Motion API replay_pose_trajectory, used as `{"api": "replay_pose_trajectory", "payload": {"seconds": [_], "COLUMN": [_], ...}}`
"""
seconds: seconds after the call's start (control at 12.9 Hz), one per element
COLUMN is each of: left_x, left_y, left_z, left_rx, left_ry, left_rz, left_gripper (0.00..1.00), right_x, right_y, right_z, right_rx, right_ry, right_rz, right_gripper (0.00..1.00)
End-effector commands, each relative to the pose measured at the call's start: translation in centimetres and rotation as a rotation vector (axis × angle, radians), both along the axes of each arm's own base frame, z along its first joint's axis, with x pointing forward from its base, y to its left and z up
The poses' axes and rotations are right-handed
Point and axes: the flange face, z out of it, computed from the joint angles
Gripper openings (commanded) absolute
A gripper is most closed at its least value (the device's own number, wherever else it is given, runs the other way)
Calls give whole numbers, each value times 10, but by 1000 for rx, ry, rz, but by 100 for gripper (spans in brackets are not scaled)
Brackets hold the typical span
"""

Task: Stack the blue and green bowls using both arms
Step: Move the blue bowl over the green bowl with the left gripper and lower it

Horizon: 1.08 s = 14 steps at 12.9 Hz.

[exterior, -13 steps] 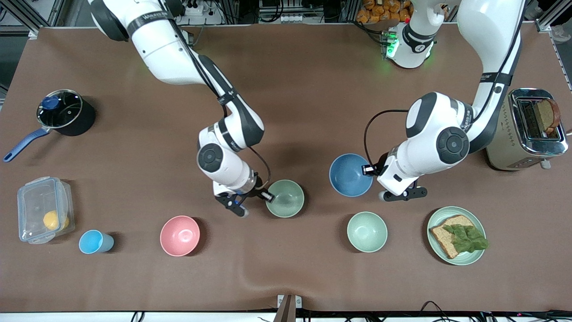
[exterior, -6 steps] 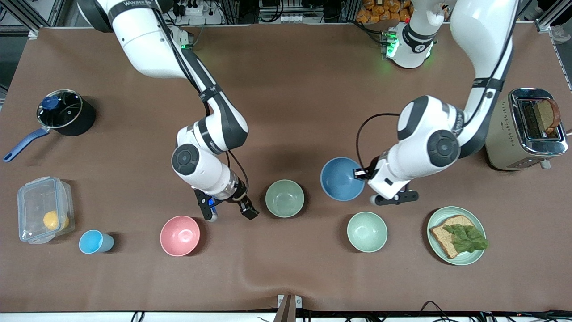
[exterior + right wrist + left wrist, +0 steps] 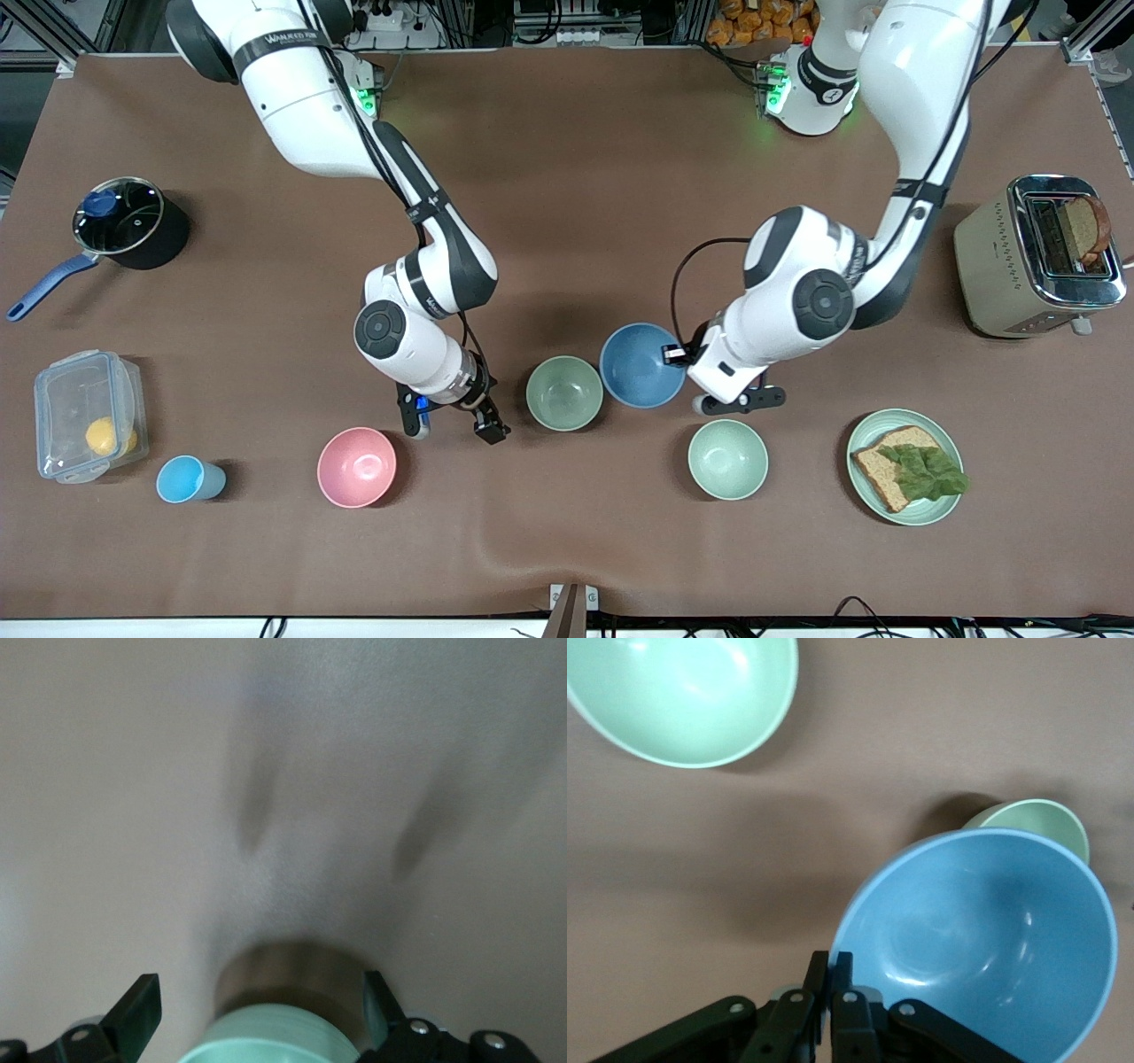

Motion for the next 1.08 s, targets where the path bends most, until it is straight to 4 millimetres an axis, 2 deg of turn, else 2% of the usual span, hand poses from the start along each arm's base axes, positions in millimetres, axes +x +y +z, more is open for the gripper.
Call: {"api": "replay_pose_trajectory", "payload": {"seconds": [0.0, 0.54, 0.77, 1.01], "left_x": [7, 1, -3, -5], "left_y": [-31, -85, -99, -111], "left_z": [-9, -22, -36, -58], "left_rx": [-32, 60, 41, 25], "left_ry": [-31, -142, -175, -199], "left_rz": [10, -47, -54, -48], "left_gripper": [0, 0, 0, 0], "right_x": [0, -2, -3, -3], "right_y": [7, 10, 11, 10], "right_z": [-15, -27, -27, -28], "right_rx": [26, 20, 20, 19], "right_ry": [-2, -9, -9, -10], "right_rz": [-42, -40, -39, -38], "right_gripper": [100, 100, 100, 100]}}
